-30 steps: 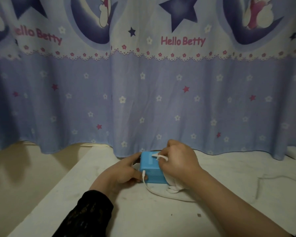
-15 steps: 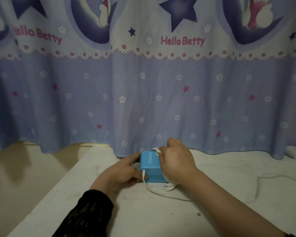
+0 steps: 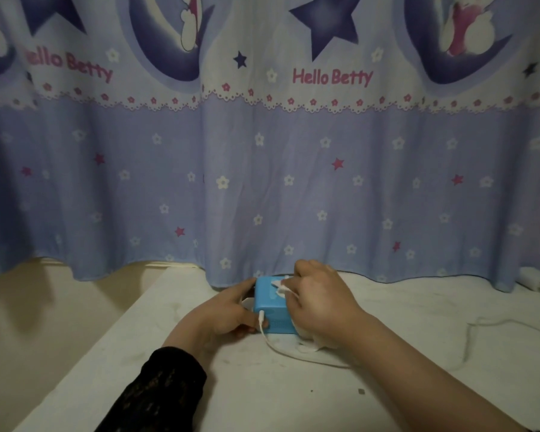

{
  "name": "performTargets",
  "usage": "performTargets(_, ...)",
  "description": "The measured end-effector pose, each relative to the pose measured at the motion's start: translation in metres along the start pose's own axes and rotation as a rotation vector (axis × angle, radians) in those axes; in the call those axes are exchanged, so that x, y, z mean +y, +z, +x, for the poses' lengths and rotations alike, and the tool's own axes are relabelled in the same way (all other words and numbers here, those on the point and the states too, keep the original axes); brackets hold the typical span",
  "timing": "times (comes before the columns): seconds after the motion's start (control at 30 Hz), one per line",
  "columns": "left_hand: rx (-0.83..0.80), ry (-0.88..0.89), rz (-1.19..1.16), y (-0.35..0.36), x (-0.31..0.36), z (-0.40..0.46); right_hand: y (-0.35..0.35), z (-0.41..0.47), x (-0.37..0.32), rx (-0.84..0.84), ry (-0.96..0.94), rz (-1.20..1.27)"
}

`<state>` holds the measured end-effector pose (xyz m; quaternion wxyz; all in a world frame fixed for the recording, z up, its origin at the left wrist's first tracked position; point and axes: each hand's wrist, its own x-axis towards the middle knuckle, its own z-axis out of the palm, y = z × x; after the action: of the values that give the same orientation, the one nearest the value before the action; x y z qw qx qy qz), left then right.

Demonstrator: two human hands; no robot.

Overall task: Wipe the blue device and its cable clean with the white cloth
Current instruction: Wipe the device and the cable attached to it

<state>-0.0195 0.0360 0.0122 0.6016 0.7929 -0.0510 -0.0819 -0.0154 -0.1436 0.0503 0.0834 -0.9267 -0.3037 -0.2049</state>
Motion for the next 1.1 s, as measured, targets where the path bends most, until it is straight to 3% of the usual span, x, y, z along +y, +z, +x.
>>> performTargets(0.2, 0.000, -0.001, 0.005, -0.002, -0.004, 0.003, -0.002, 0.000, 0.004, 0.036, 0.135, -0.111)
performTargets(0.43, 0.017, -0.023, 0.035, -0.005, -0.009, 0.009, -0.001, -0.006, 0.006, -0.035, -0.116, -0.016)
performTargets(0.6, 0.004, 0.001, 0.015, -0.005, -0.009, 0.008, -0.002, -0.009, 0.010, 0.048, 0.070, -0.096)
performTargets(0.83, -0.002, 0.000, 0.046, -0.006, -0.010, 0.010, 0.000, -0.013, 0.010, 0.036, -0.044, -0.117)
performTargets(1.0, -0.019, 0.005, 0.025, -0.007, -0.011, 0.010, -0.002, -0.010, 0.012, 0.050, 0.209, -0.140)
performTargets(1.1, -0.004, 0.005, 0.036, -0.006, -0.011, 0.009, 0.002, -0.012, 0.008, 0.083, 0.085, -0.124)
